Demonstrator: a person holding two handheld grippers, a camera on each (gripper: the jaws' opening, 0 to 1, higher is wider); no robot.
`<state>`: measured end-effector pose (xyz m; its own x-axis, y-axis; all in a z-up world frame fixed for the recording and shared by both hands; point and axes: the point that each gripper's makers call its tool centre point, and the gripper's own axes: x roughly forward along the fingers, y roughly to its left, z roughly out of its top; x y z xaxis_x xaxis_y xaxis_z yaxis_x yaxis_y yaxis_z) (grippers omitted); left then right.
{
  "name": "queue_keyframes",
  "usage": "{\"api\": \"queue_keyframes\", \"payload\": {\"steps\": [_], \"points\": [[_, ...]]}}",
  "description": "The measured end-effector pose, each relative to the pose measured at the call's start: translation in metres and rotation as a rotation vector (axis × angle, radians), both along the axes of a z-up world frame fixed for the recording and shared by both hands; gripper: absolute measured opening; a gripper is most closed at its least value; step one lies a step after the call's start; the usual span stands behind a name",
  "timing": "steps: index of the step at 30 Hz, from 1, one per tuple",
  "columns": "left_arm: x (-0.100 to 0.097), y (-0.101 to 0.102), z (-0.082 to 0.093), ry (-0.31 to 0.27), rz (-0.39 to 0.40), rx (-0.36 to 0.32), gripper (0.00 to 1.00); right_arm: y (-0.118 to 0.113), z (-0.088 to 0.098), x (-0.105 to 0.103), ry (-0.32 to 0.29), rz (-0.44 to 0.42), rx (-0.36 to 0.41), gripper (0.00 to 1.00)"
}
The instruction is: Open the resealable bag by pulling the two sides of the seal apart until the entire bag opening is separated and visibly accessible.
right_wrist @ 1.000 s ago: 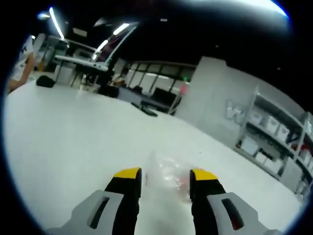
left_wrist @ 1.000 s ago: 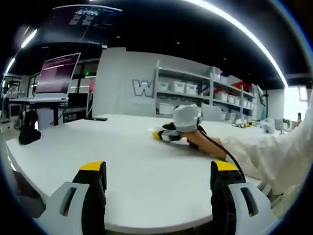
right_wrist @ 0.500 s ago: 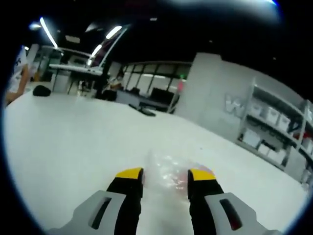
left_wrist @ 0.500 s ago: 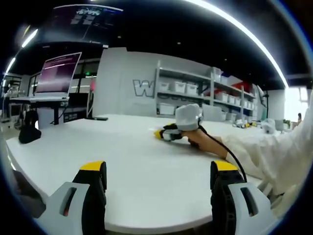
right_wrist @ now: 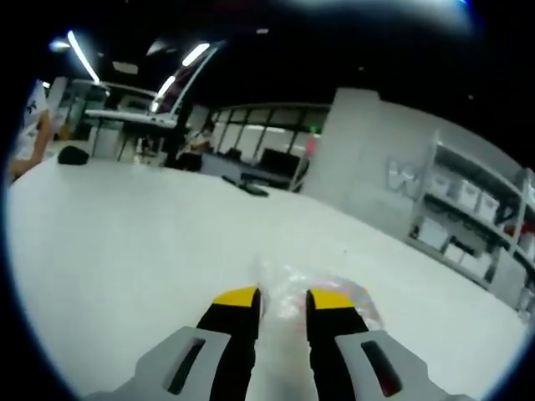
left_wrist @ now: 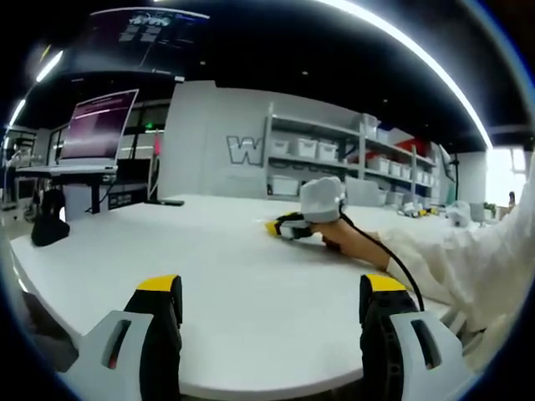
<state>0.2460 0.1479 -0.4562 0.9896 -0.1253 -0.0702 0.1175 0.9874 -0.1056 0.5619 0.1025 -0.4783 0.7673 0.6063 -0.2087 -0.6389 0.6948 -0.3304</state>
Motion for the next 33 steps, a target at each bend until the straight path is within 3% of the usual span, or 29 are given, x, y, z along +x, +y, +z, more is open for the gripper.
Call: {"api": "queue_keyframes", "payload": {"steps": [6, 12, 21, 33], "points": [[0.000, -0.001, -0.002, 0.006, -0.003, 0.003, 0.87, 0.002, -0.002, -0.003, 0.018, 0.016, 0.012, 0.12], [0.000, 0.000, -0.002, 0.005, 0.003, 0.003, 0.87, 0.003, -0.005, -0.005, 0.078, 0.029, 0.058, 0.09], [0.000, -0.002, -0.002, 0.009, 0.000, 0.008, 0.87, 0.007, -0.007, -0.010, 0.097, 0.055, 0.062, 0.00], [-0.003, -0.002, -0.002, 0.010, 0.004, 0.013, 0.86, -0.002, -0.011, -0.012, 0.186, 0.052, 0.134, 0.00]]}}
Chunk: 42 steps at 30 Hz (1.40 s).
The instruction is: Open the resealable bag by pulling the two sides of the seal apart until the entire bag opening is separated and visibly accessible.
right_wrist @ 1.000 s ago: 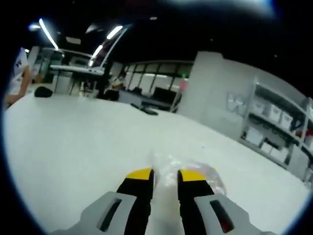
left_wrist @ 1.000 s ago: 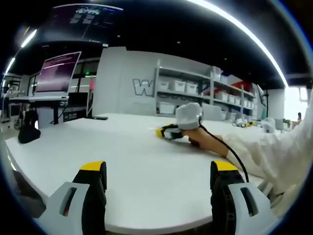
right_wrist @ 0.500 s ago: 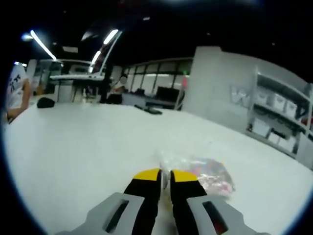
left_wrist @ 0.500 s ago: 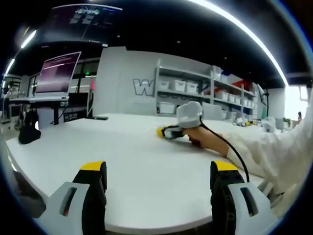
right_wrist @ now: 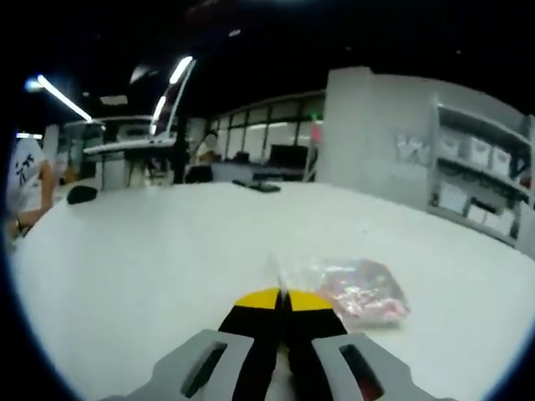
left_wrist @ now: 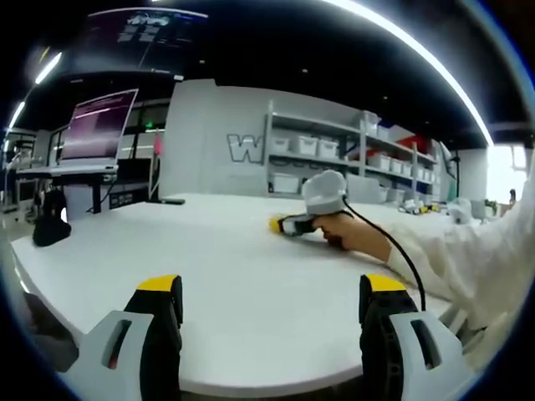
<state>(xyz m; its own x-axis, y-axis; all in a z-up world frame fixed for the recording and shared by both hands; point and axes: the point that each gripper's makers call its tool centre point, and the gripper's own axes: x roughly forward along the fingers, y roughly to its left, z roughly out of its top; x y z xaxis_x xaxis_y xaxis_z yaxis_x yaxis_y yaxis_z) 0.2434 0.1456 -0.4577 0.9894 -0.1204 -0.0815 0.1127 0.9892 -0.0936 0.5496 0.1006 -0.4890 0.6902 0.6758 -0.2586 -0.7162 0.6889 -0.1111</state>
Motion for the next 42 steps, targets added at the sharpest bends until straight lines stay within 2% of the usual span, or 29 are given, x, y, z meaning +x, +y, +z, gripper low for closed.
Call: {"api": "queue_keyframes", "payload": {"steps": [5, 10, 14, 19, 25, 28, 31, 35, 37, 42], "points": [[-0.001, -0.001, 0.000, 0.003, 0.000, 0.004, 0.86, -0.004, 0.009, 0.003, -0.014, -0.032, 0.051, 0.00], [-0.004, 0.001, 0.001, 0.005, 0.006, 0.011, 0.86, -0.010, 0.016, 0.010, 0.036, -0.072, 0.161, 0.00], [-0.006, 0.002, 0.005, 0.001, 0.011, 0.017, 0.86, -0.008, 0.022, 0.009, 0.030, -0.063, 0.172, 0.00], [-0.006, 0.000, 0.002, 0.016, 0.010, 0.035, 0.86, -0.005, 0.032, 0.006, 0.050, -0.042, 0.226, 0.00], [-0.004, -0.003, 0.004, 0.017, 0.002, 0.039, 0.86, -0.020, 0.037, 0.012, 0.049, -0.062, 0.248, 0.00], [-0.002, -0.005, 0.004, 0.020, -0.003, 0.045, 0.86, -0.027, 0.047, 0.011, 0.044, -0.069, 0.274, 0.00], [-0.001, -0.008, 0.004, 0.021, -0.013, 0.047, 0.86, -0.031, 0.065, 0.017, 0.019, -0.074, 0.289, 0.00], [0.000, -0.010, 0.007, 0.016, -0.019, 0.049, 0.86, -0.036, 0.083, 0.023, -0.011, -0.081, 0.280, 0.00], [-0.001, -0.011, 0.008, 0.015, -0.020, 0.049, 0.86, -0.040, 0.083, 0.026, -0.027, -0.090, 0.249, 0.00], [-0.001, -0.011, 0.010, 0.010, -0.023, 0.053, 0.86, -0.046, 0.089, 0.027, -0.030, -0.096, 0.260, 0.00]]}}
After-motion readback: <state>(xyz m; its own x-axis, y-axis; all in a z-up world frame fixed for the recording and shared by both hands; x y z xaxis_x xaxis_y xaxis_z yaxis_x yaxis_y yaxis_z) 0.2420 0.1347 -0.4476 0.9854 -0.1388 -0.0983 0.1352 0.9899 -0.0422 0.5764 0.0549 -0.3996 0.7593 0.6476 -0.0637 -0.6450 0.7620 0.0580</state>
